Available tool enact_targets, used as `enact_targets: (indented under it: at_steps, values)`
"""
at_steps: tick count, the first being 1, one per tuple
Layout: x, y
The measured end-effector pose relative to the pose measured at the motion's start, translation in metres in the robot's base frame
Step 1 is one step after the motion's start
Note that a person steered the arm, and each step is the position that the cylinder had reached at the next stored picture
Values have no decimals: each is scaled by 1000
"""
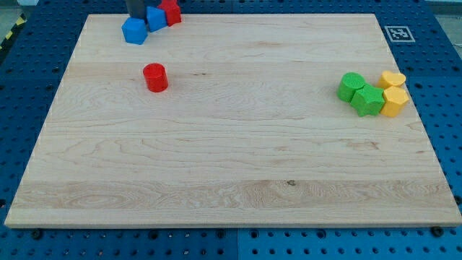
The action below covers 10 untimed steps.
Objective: Slide the triangle below the red star
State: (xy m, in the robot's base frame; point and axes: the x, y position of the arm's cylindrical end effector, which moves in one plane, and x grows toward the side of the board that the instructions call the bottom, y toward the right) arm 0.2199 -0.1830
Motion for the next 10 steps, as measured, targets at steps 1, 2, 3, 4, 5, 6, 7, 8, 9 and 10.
enact_targets:
  at_steps: [1, 2, 3, 4, 5, 6, 7, 8, 9, 10]
  values:
    - [-1, -2]
    - [-9, -14]
    - [-29, -16]
    - [-28, -13]
    - [-28, 1]
    - [-28, 22]
    - [-27, 32]
    - [-11, 33]
    - [7, 34]
    - [12, 49]
